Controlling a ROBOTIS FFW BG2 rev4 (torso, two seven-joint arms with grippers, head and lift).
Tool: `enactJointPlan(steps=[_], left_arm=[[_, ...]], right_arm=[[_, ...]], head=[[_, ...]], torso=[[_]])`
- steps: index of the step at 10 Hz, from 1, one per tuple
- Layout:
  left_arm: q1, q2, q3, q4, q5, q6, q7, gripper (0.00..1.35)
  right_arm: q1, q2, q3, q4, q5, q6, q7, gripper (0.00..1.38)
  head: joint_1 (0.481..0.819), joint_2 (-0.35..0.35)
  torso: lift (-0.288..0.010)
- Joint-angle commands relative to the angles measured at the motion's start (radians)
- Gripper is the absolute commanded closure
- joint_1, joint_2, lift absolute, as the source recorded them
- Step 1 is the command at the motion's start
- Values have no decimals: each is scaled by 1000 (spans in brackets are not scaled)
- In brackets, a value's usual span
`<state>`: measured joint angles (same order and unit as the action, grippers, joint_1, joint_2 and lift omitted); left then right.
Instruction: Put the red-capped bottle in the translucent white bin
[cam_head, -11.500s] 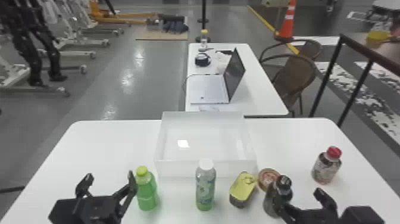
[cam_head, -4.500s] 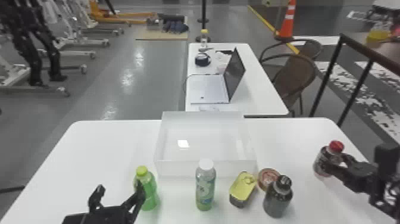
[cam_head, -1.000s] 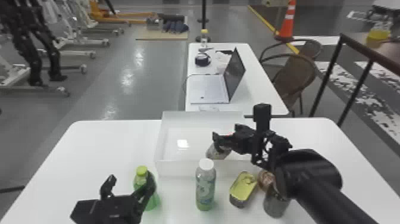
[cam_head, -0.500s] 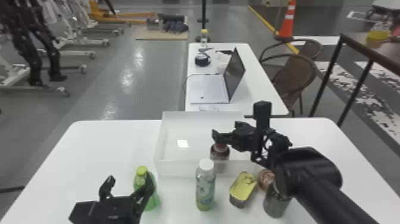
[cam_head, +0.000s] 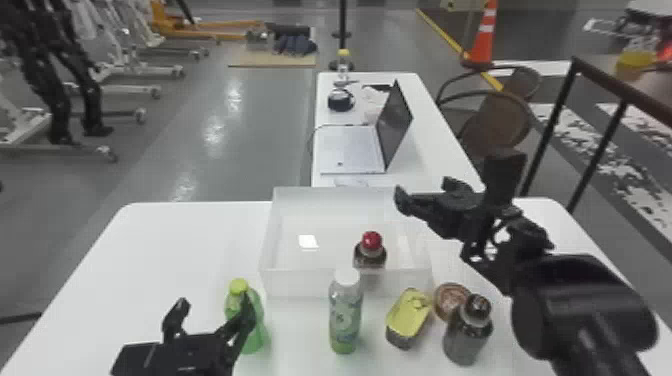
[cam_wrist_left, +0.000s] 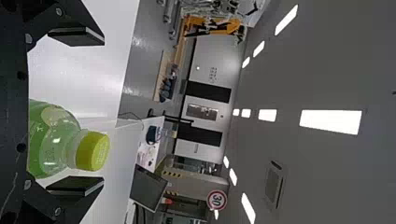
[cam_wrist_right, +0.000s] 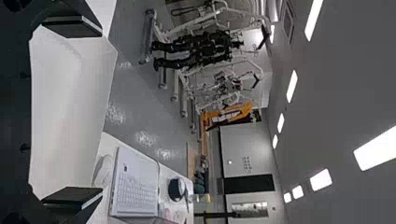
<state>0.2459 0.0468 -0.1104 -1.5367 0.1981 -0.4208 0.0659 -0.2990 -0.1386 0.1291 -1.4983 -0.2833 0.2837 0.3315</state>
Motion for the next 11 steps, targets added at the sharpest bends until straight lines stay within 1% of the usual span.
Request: enactJointPlan(steps=[1, 2, 3, 4, 5, 6, 7, 8, 9, 10, 11], left_arm=[[0, -1, -2, 0, -3, -6, 0, 233], [0, -1, -2, -2, -6, -9, 2, 233], [0, -1, 0, -5, -19, -10, 2, 233], [6, -2, 9, -19, -40, -10, 2, 233], [21, -10, 29, -51, -66, 0, 5, 233], [38, -22, 52, -82, -95, 13, 5, 233], [50, -31, 66, -100, -108, 20, 5, 233], [56, -35, 74, -111, -132, 23, 5, 228], [52, -33, 70, -111, -137, 23, 5, 229], [52, -33, 69, -111, -143, 20, 5, 233], [52, -33, 69, -114, -148, 20, 5, 233]], right_arm=[[155, -10, -86, -197, 30, 14, -37, 99], [235, -9, -134, -257, 32, -8, -46, 101], [313, -9, -163, -286, 21, -49, -45, 101], [405, -9, -167, -306, 27, -100, -45, 101], [472, -9, -174, -332, 56, -149, -45, 102], [524, -10, -175, -342, 76, -181, -23, 102], [561, -9, -174, -339, 82, -221, 7, 102], [577, -4, -171, -323, 110, -274, 52, 102], [575, 2, -171, -298, 158, -334, 121, 102], [583, 5, -171, -292, 190, -394, 129, 102], [609, 34, -169, -290, 190, -431, 90, 102]], head=[[549, 0], [549, 0], [549, 0], [549, 0], [549, 0], [549, 0], [549, 0], [549, 0], [549, 0], [549, 0], [549, 0]], torso=[[-100], [-100], [-100], [-100], [-100], [-100], [-100], [-100], [-100], [-100], [-100]])
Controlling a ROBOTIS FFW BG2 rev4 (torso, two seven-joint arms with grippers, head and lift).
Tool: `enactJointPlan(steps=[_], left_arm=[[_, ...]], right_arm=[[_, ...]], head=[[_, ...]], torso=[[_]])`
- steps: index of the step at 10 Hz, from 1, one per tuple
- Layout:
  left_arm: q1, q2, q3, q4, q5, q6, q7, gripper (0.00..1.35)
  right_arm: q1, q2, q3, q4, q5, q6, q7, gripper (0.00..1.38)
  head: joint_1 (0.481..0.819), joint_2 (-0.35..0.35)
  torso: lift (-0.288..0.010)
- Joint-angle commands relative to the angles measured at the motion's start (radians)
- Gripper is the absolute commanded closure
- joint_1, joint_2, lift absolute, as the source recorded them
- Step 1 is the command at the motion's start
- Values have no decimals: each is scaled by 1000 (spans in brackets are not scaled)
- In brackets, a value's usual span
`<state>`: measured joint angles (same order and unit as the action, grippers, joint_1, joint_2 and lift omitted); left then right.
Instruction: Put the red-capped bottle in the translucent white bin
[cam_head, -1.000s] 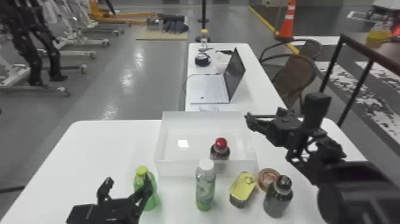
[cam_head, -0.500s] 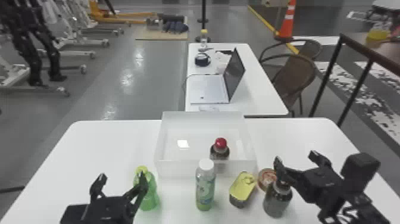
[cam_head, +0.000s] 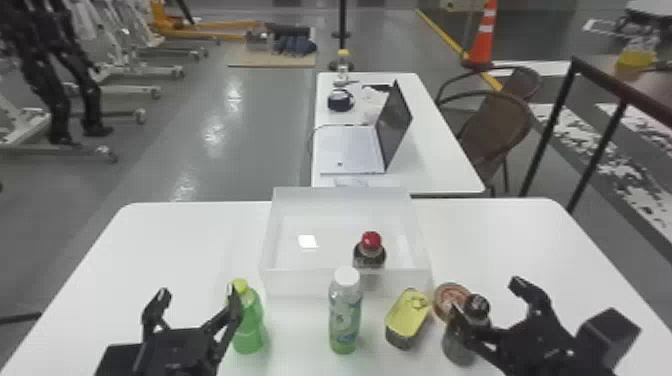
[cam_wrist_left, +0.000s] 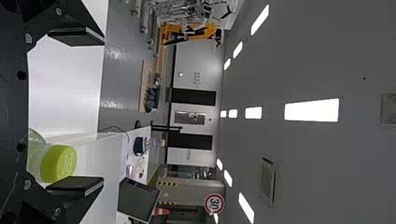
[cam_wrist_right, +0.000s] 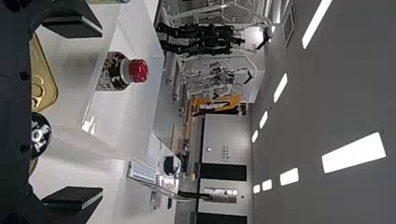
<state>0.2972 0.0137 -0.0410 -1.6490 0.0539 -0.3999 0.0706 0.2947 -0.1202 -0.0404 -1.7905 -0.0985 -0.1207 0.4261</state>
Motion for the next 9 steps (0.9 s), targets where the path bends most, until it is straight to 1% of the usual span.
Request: enactJointPlan(steps=[1, 2, 3, 4, 5, 6, 7, 8, 9], left_arm=[[0, -1, 3, -5, -6, 0, 0, 233], [3, -4, 7, -8, -9, 0, 0, 233], [2, -4, 7, -9, -9, 3, 0, 233], [0, -8, 7, -9, -9, 3, 0, 233], [0, -8, 7, -9, -9, 4, 0, 233], [2, -8, 7, -9, -8, 4, 0, 233], [2, -8, 9, -9, -8, 4, 0, 233], [5, -9, 10, -9, -8, 4, 0, 233], [8, -12, 13, -9, -8, 3, 0, 231]], right_arm=[[54, 63, 2, -3, 11, -46, -79, 102], [86, 93, -1, -24, 13, -54, -162, 96], [112, 79, 20, -47, 6, -53, -257, 102], [133, 53, 62, -56, -30, -43, -362, 102], [152, 36, 93, -76, -30, -43, -458, 102], [152, 33, 96, -83, -33, -34, -475, 99], [146, 33, 96, -92, -46, 3, -475, 101], [141, 31, 96, -99, -12, -14, -475, 93], [123, 27, 96, -93, 3, -73, -471, 48]], head=[[549, 0], [549, 0], [549, 0], [549, 0], [549, 0], [549, 0], [549, 0], [549, 0], [549, 0]], torso=[[-100], [-100], [-100], [-100], [-100], [-100], [-100], [-100], [-100]])
